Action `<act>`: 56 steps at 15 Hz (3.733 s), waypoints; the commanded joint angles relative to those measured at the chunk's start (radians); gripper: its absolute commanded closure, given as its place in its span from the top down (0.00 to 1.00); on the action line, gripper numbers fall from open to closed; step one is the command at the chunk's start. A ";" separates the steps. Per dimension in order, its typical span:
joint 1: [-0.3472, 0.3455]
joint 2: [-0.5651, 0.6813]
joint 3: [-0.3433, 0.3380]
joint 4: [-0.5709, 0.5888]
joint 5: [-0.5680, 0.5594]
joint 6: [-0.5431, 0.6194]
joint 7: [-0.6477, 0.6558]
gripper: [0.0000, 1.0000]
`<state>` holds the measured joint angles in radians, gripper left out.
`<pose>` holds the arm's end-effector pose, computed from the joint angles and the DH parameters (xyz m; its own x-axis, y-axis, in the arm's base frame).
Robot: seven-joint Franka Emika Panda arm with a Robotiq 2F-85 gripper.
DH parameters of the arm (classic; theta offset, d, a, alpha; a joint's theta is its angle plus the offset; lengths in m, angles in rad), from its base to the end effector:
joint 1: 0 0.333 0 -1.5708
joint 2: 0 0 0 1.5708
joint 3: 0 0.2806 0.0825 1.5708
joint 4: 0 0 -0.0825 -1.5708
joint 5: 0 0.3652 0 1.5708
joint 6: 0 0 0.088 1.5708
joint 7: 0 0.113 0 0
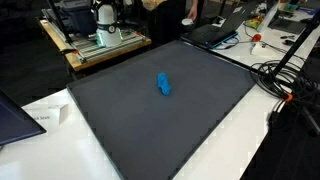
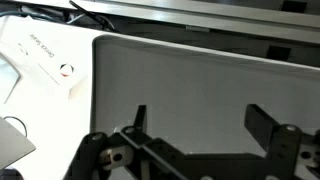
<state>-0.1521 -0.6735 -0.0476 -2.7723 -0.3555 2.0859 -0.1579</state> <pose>0.3249 -0.0831 0.3791 0.9877 0.1357 -0.0774 0.1516 -0.9526 0.2637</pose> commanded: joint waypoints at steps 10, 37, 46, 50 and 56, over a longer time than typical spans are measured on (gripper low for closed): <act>0.060 -0.022 -0.026 0.004 0.035 0.017 -0.041 1.00; 0.401 -0.248 -0.273 0.031 0.610 -0.266 -0.916 0.09; 0.364 -0.242 -0.261 0.033 0.643 -0.300 -0.976 0.01; 0.302 -0.286 -0.215 0.029 0.620 -0.312 -0.903 0.01; 0.261 -0.119 -0.140 0.160 0.612 -0.249 -0.737 0.01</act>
<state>0.1031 -0.9320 -0.2229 -2.7205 0.2516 1.7948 -0.9726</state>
